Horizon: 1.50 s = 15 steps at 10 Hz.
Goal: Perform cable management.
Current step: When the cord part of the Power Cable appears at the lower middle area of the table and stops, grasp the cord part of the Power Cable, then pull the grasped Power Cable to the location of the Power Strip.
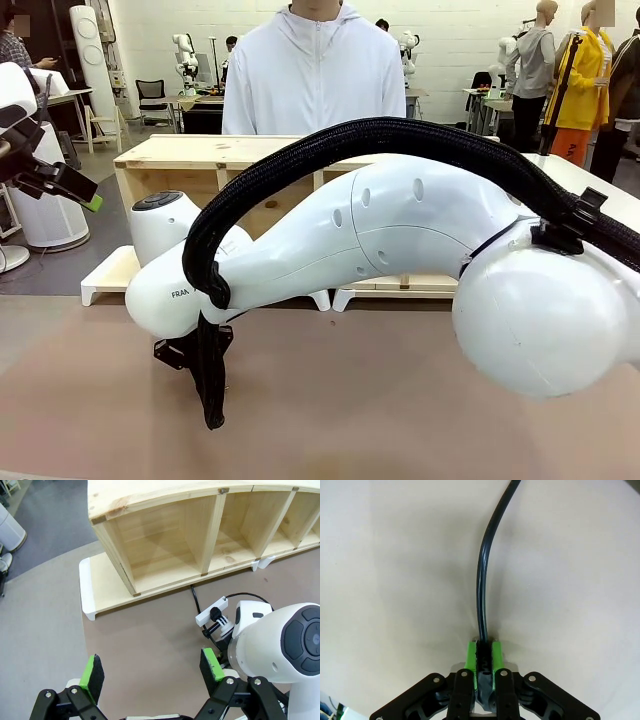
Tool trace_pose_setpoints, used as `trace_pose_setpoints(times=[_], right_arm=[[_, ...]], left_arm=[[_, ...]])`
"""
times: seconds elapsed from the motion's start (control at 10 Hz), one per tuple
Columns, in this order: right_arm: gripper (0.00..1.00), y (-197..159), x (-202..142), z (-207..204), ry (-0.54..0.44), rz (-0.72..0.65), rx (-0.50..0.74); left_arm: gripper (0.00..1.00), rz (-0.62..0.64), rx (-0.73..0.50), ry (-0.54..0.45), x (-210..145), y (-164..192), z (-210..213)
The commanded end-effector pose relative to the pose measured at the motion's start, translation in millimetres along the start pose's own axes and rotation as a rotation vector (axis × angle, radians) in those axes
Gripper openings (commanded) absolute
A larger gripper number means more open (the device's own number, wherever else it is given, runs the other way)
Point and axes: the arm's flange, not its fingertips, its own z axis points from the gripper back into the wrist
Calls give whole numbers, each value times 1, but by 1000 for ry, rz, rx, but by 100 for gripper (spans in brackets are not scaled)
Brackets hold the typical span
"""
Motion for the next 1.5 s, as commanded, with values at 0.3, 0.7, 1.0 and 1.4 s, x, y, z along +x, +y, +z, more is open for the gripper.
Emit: trace_pose_setpoints(times=[0.3,0.7,1.0,1.4], right_arm=[[0,0,0,0,0,-1,0],[0,0,0,0,0,-1,0],[14,0,0,0,0,0,0],[14,-19,-48,10,20,36,-52]], left_arm=[[100,3,3,-11,2,1,-1],[100,3,3,-11,2,1,-1],[100,3,3,-11,2,1,-1],[100,3,3,-11,2,1,-1]])
